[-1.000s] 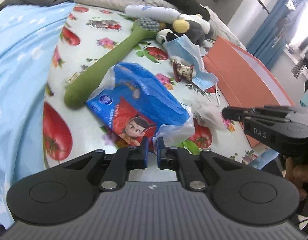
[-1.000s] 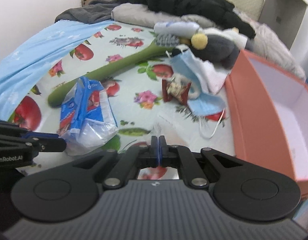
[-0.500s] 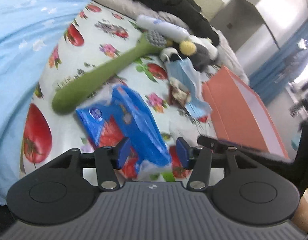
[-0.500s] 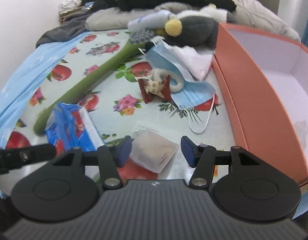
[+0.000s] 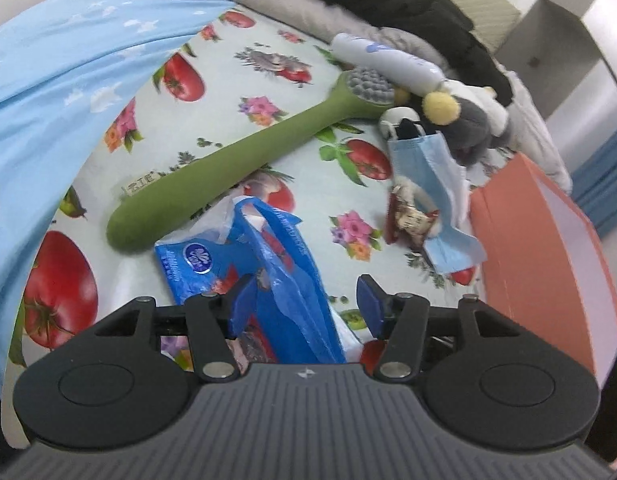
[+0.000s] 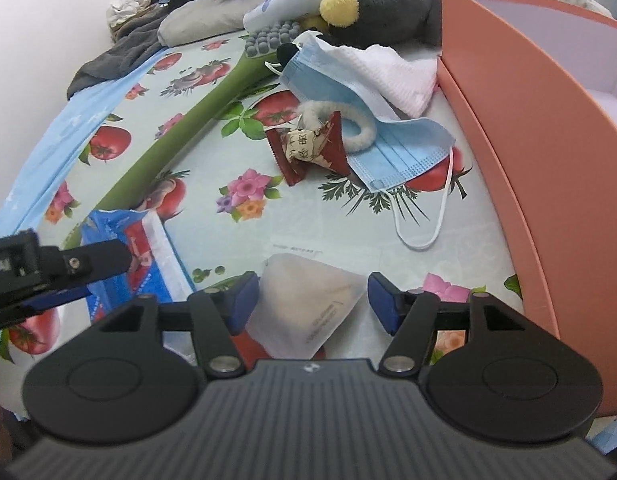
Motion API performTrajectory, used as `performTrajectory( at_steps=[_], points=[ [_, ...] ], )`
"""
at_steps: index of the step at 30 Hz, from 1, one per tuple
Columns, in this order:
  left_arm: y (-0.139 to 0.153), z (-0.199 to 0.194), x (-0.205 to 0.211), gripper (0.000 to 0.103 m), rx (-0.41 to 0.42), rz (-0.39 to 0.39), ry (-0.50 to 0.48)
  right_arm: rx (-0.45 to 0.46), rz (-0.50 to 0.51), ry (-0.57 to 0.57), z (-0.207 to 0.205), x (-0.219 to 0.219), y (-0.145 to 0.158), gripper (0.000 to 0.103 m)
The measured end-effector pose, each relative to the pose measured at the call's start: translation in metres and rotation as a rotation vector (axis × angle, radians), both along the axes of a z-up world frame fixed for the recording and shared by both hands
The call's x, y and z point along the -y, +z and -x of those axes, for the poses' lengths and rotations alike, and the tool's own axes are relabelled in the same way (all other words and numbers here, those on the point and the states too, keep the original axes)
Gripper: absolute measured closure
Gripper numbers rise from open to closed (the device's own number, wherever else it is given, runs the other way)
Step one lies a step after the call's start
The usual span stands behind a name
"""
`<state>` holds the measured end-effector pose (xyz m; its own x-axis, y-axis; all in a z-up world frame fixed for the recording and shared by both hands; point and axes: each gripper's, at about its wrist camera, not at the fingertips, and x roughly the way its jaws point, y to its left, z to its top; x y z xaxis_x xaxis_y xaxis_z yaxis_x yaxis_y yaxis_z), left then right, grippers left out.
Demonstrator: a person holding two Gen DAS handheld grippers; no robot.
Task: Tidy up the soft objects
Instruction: 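Lift the blue bag with the left gripper while the right gripper holds the white mask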
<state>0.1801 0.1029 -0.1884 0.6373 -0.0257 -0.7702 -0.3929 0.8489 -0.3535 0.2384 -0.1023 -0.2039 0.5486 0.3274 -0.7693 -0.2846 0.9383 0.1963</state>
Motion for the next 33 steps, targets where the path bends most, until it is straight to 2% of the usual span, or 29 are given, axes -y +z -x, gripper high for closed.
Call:
performTrajectory(
  at_steps=[7, 12, 17, 19, 22, 27, 33],
  points=[
    [-0.009, -0.009, 0.002, 0.042, -0.049, -0.045, 0.043, 0.020, 0.039, 0.025, 0.001, -0.007, -0.003, 0.040],
    [-0.019, -0.013, 0.002, 0.043, -0.078, -0.030, 0.040, 0.024, 0.051, 0.030, 0.001, -0.008, -0.004, 0.046],
    [-0.025, -0.014, 0.003, 0.055, -0.088, -0.041, 0.030, 0.044, 0.060, 0.032, 0.002, -0.006, -0.002, 0.051],
    [-0.023, -0.012, 0.004, 0.075, -0.074, -0.040, 0.028, 0.053, 0.064, 0.032, 0.003, -0.005, 0.000, 0.051],
    [-0.018, -0.009, 0.006, 0.086, -0.046, -0.061, 0.011, 0.060, 0.060, 0.033, 0.004, -0.002, 0.002, 0.052],
    [-0.007, -0.003, 0.008, 0.089, -0.019, -0.064, 0.008, 0.089, 0.063, 0.033, 0.010, 0.000, 0.012, 0.052],
    [0.015, 0.011, 0.010, 0.090, 0.020, -0.070, -0.009, 0.149, 0.065, 0.017, 0.025, 0.008, 0.040, 0.052]
  ],
)
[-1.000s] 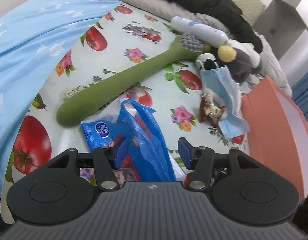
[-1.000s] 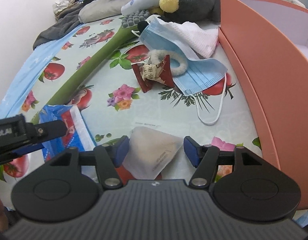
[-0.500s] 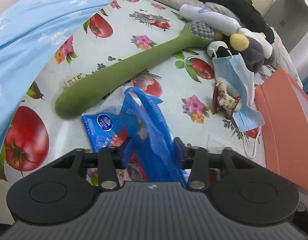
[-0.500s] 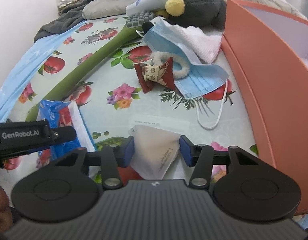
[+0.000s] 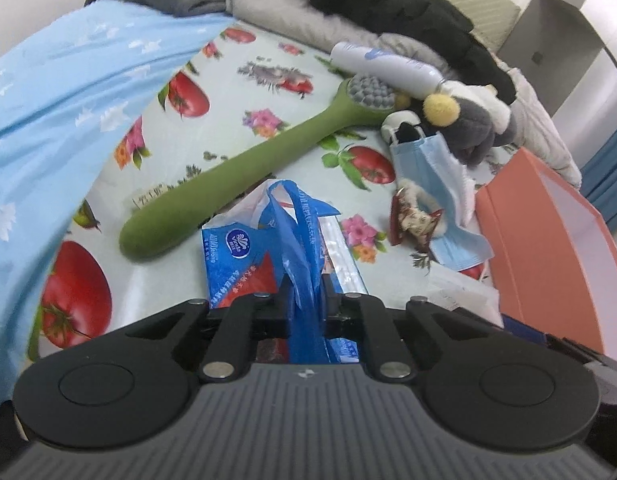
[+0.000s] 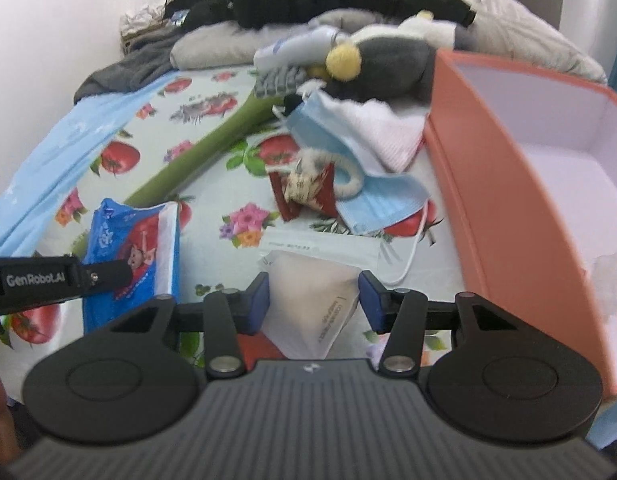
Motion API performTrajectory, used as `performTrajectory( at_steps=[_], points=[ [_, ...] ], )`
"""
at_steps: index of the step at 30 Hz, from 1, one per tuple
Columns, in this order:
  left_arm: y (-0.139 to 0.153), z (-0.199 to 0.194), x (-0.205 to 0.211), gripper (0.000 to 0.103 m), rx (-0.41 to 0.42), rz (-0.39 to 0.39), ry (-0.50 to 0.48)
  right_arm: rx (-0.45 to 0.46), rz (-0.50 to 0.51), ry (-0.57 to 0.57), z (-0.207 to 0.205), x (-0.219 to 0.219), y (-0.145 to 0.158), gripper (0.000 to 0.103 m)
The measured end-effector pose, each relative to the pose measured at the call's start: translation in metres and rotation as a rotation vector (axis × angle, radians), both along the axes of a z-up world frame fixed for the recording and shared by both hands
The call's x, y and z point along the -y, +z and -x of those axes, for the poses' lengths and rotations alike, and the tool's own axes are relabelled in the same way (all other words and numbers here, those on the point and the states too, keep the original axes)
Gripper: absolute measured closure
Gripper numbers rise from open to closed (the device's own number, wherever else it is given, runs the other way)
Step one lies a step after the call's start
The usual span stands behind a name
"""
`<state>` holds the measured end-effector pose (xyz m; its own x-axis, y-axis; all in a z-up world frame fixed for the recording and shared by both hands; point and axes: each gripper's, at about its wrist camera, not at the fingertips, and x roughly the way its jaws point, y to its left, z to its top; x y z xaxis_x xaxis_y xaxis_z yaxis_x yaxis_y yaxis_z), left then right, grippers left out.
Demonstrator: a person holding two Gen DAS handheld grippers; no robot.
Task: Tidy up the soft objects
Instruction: 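Lift the blue bag with the left gripper while the right gripper holds the white mask, then carry the blue bag and white mask with both grippers over the pink box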
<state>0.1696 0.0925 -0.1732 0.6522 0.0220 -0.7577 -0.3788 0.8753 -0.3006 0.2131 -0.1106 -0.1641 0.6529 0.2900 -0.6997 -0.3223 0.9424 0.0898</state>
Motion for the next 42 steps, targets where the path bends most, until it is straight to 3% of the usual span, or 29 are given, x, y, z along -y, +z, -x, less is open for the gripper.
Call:
performTrajectory(
  at_steps=[28, 42],
  points=[
    [0.106, 0.126, 0.045, 0.092, 0.188, -0.023, -0.148, 0.203, -0.062, -0.023, 0.120, 0.051, 0.102, 0.052],
    [0.129, 0.138, 0.086, 0.094, 0.234, 0.005, -0.283, 0.234, -0.062, -0.105, 0.149, 0.094, 0.122, 0.052]
  ],
)
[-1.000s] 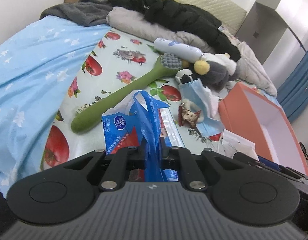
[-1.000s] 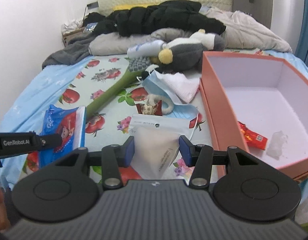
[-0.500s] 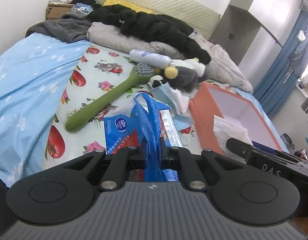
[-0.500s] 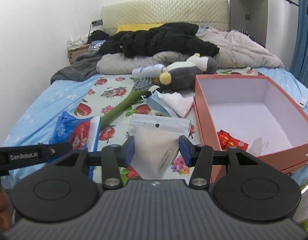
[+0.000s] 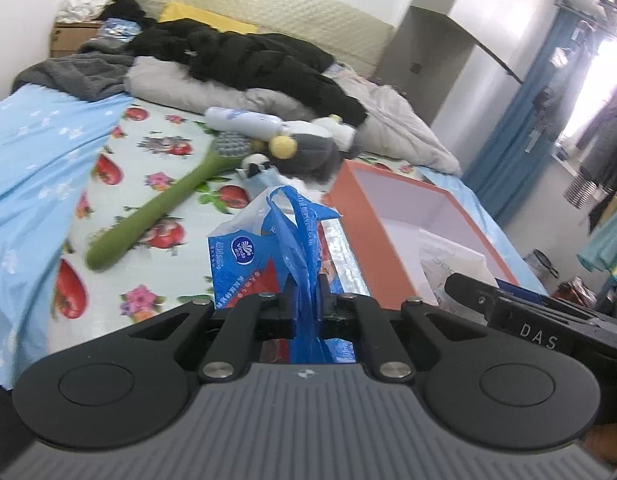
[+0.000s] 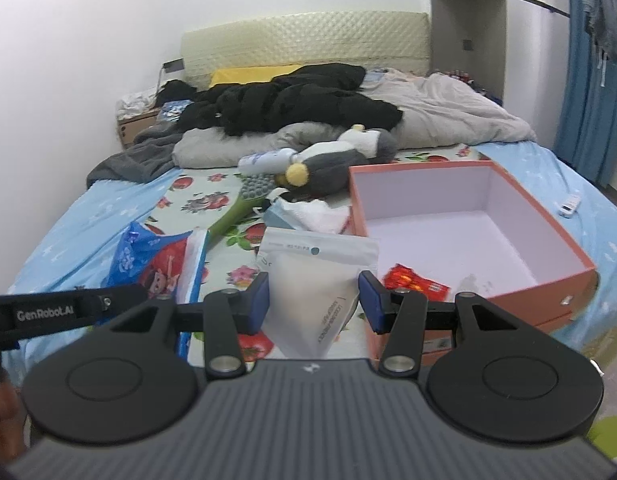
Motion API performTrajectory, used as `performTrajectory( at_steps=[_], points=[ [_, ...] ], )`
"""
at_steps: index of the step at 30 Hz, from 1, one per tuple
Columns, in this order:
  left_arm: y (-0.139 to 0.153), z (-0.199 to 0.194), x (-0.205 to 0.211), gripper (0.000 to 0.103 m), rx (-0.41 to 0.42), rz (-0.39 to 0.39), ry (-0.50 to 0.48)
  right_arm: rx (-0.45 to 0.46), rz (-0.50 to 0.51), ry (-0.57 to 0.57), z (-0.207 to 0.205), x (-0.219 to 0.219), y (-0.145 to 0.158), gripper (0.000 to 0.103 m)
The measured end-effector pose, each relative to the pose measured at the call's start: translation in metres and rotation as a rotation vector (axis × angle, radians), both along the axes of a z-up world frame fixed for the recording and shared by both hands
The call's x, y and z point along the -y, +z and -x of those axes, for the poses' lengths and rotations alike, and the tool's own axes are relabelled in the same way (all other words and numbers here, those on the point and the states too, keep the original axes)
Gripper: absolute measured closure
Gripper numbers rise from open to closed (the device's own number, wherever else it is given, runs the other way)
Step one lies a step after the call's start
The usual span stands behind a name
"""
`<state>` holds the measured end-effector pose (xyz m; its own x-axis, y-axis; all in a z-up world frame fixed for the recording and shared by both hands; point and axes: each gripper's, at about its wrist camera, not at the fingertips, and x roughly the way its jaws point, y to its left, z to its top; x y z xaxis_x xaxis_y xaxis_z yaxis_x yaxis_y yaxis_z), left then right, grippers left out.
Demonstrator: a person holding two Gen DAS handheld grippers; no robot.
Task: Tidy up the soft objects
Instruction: 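Carry the blue bag and white mask with both grippers over the pink box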
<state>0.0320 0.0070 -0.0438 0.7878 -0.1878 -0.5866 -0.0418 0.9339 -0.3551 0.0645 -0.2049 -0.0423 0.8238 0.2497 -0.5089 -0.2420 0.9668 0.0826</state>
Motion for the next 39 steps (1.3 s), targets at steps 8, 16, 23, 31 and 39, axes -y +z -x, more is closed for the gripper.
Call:
performTrajectory(
  at_steps=[8, 16, 23, 31, 39],
  points=[
    [0.008, -0.013, 0.045, 0.094, -0.001, 0.019, -0.162, -0.001, 0.024, -0.087, 0.017, 0.038, 0.007, 0.052],
    [0.011, -0.039, 0.086, 0.094, -0.012, 0.008, -0.278, -0.031, -0.019, -0.181, 0.015, 0.076, 0.001, 0.052],
    [0.012, -0.087, 0.119, 0.094, -0.030, 0.001, -0.341, -0.056, -0.066, -0.223, -0.014, 0.100, -0.008, 0.052],
    [0.004, -0.159, 0.162, 0.094, -0.071, -0.019, -0.394, -0.080, -0.086, -0.240, -0.069, 0.123, -0.016, 0.052],
    [-0.025, -0.240, 0.190, 0.094, -0.165, 0.009, -0.406, -0.142, -0.090, -0.249, -0.136, 0.148, -0.041, 0.052]
  ],
)
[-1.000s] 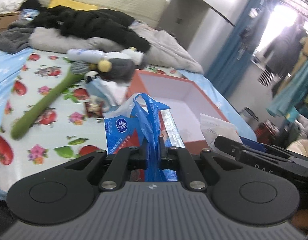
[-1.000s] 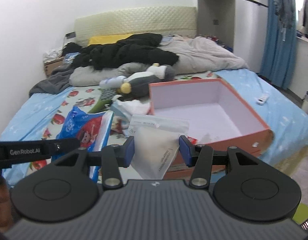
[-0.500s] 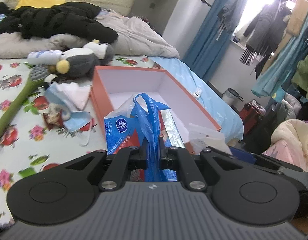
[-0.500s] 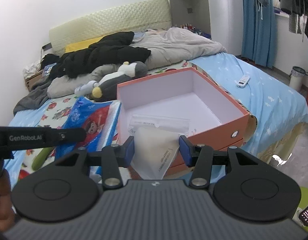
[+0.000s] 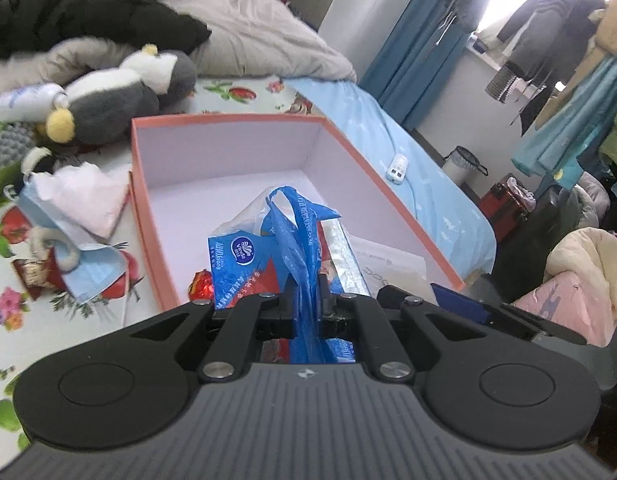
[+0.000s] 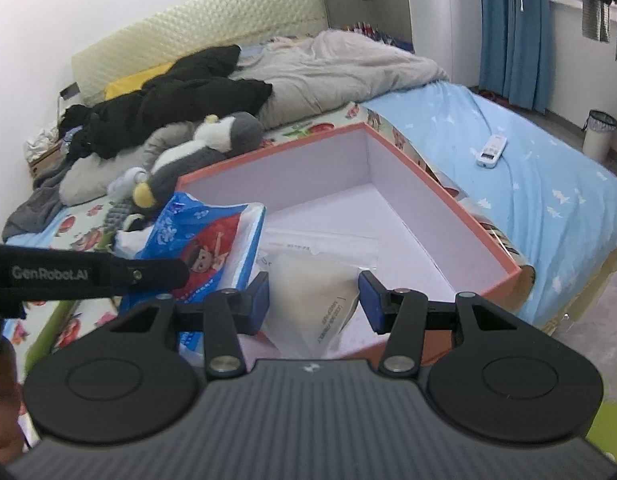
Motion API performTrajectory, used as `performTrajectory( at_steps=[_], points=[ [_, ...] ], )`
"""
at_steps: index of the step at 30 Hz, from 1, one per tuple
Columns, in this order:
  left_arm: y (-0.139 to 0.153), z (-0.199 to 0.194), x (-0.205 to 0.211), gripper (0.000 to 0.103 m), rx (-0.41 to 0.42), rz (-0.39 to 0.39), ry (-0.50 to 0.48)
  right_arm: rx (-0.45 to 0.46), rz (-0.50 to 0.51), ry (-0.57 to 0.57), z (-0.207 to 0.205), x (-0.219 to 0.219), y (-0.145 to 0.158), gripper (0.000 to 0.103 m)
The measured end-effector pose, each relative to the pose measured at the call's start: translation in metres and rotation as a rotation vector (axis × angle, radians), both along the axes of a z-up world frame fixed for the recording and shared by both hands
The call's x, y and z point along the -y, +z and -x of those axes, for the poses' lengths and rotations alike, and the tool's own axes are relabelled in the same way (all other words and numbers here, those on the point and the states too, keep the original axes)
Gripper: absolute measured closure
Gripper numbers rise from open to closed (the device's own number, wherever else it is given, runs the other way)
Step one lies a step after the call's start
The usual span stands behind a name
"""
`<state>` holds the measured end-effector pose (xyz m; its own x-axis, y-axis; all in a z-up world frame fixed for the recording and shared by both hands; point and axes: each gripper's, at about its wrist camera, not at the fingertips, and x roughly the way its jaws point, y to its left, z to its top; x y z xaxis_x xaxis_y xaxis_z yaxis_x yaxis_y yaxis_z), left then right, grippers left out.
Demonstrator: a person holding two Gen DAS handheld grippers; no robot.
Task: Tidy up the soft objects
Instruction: 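Carry the blue bag and white mask with both grippers over the pink box, then lower both items into the box and open both grippers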
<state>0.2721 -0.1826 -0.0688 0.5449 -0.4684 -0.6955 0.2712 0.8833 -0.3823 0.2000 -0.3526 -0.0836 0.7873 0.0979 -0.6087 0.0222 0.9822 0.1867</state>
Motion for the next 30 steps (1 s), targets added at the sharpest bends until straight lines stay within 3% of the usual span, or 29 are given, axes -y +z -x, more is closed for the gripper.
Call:
performTrajectory(
  at_steps=[9, 15, 18, 21, 22, 30],
  points=[
    [-0.043, -0.087, 0.021, 0.094, -0.059, -0.047, -0.019, -0.071, -0.013, 0.002, -0.069, 0.017, -0.042, 0.051],
    [-0.066, -0.122, 0.024, 0.094, -0.082, -0.090, -0.040, -0.089, 0.010, -0.003, -0.099, 0.020, -0.059, 0.051],
    [-0.074, -0.122, 0.023, 0.091, -0.105, -0.101, -0.035, -0.101, 0.000, 0.001, -0.104, 0.020, -0.063, 0.050],
    [-0.078, -0.119, 0.021, 0.064, -0.134, -0.106, -0.025, -0.102, -0.008, 0.006, -0.104, 0.022, -0.062, 0.049],
    [-0.075, -0.117, 0.019, 0.061, -0.121, -0.105, -0.023, -0.114, -0.010, 0.004, -0.103, 0.022, -0.063, 0.045],
    [-0.038, -0.082, 0.004, 0.061, -0.031, -0.106, -0.018, -0.075, -0.030, 0.019, -0.076, 0.013, -0.039, 0.043]
  ],
)
